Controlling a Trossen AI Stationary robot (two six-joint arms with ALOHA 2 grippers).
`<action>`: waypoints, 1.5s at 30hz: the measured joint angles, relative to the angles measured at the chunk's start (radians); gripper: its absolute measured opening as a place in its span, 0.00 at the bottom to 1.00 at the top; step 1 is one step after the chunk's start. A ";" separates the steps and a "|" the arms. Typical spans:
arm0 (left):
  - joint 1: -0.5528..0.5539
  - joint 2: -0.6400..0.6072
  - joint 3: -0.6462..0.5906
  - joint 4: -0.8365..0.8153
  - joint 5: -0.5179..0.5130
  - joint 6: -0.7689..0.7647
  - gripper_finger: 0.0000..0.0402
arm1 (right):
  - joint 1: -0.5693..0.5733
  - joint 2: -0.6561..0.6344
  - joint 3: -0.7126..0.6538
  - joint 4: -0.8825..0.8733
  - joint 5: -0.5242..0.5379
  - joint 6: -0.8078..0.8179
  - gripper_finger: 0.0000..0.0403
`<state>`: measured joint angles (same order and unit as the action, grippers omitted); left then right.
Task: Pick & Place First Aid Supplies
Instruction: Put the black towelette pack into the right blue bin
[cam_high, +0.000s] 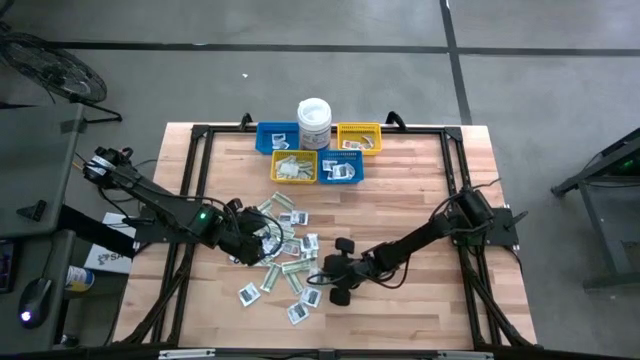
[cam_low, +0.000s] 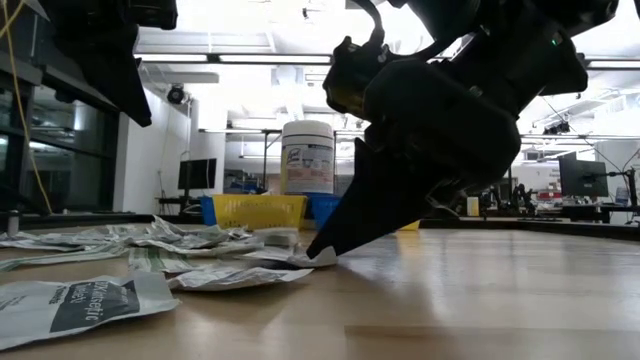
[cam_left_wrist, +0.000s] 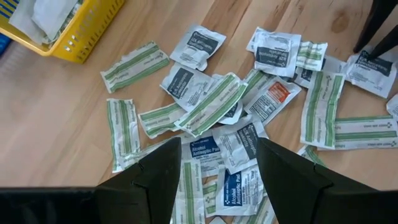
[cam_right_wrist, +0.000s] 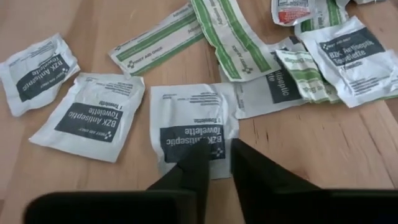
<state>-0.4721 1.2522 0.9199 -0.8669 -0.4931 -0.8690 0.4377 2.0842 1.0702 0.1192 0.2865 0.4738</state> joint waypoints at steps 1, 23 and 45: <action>0.000 0.000 0.000 0.000 0.000 0.000 0.51 | 0.000 0.000 0.000 -0.001 -0.001 0.005 0.11; 0.000 0.000 0.000 0.007 0.008 0.000 0.51 | 0.005 -0.148 -0.012 -0.151 -0.021 0.072 0.00; 0.001 0.000 0.000 0.013 -0.047 0.078 0.51 | -0.098 -0.506 -0.006 -0.585 0.163 0.037 0.00</action>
<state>-0.4715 1.2526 0.9203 -0.8536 -0.5399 -0.7913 0.3395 1.5784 1.0637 -0.4656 0.4490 0.5108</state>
